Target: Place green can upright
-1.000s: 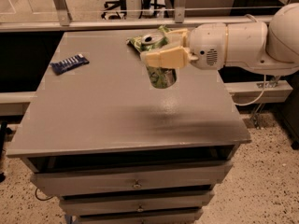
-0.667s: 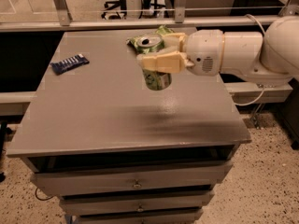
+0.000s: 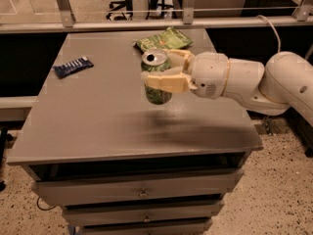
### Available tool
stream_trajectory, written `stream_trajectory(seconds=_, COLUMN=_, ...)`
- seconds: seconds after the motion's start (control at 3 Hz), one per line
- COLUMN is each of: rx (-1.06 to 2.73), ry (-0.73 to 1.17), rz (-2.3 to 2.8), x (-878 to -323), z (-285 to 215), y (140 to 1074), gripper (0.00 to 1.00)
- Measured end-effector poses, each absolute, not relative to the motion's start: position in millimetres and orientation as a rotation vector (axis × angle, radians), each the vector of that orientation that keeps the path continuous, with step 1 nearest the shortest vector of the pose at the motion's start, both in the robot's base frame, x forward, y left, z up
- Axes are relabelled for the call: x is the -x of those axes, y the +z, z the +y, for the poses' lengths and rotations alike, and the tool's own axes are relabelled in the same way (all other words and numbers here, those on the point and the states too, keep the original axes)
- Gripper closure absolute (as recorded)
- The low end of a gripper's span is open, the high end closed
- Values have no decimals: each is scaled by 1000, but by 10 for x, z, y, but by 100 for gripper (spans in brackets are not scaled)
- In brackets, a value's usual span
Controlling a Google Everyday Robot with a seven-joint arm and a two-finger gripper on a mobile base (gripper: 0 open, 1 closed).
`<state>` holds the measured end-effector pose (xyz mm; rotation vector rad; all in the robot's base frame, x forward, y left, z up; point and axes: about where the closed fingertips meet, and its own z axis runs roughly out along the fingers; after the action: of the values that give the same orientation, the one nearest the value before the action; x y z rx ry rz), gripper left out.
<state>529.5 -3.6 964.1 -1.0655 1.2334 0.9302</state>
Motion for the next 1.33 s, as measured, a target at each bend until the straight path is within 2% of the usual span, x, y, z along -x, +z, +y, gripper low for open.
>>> stream_trajectory(seconds=0.33, rx=1046, ry=947, rz=1218, x=-5249, z=-44, y=9477, gripper=100)
stream_trajectory(seconds=0.67, rx=1016, ry=976, rz=1223, x=-5224, z=-27, y=9301, gripper=85)
stream_trajectory(seconds=1.33, rx=993, ry=1018, rz=1240, x=-5213, z=27, y=9066, gripper=39)
